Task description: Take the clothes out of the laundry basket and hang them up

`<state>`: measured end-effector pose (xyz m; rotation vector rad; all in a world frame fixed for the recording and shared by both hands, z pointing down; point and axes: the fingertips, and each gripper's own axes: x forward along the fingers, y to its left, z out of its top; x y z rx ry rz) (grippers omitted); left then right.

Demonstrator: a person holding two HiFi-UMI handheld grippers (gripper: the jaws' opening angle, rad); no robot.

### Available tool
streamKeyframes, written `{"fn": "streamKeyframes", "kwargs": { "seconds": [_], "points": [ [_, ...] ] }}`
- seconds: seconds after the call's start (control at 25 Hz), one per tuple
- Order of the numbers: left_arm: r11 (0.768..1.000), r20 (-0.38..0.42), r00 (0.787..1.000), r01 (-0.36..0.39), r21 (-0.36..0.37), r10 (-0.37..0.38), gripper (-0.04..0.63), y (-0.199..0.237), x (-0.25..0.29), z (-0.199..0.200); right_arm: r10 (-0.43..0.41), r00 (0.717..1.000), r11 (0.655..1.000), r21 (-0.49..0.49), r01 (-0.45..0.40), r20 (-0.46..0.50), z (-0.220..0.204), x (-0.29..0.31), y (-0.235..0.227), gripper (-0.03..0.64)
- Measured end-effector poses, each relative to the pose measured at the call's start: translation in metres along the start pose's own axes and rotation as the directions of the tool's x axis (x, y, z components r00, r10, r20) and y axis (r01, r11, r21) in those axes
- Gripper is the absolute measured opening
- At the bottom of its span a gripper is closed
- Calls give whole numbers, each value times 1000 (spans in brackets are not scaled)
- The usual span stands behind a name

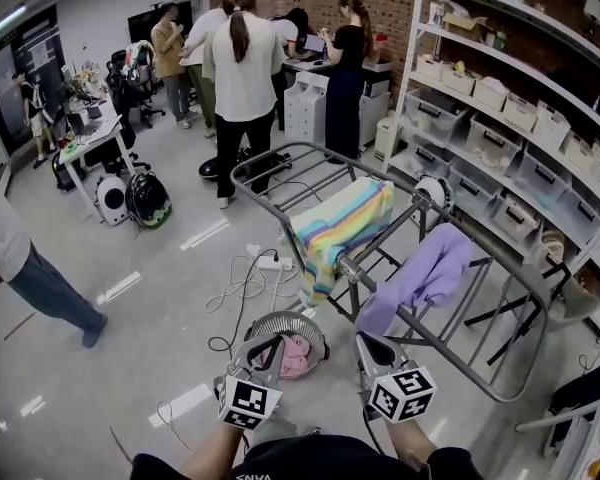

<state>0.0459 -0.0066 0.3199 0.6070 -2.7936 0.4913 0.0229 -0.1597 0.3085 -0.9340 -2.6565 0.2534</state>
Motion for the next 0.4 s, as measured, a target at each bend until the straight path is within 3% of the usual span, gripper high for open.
{"fn": "streamKeyframes", "kwargs": {
  "seconds": [0.4],
  "points": [
    [1000,3,1000,2,-13,-2,2,-1,1,13,9,1000,1000,-1,-9,6,16,1,2,5]
  ]
}}
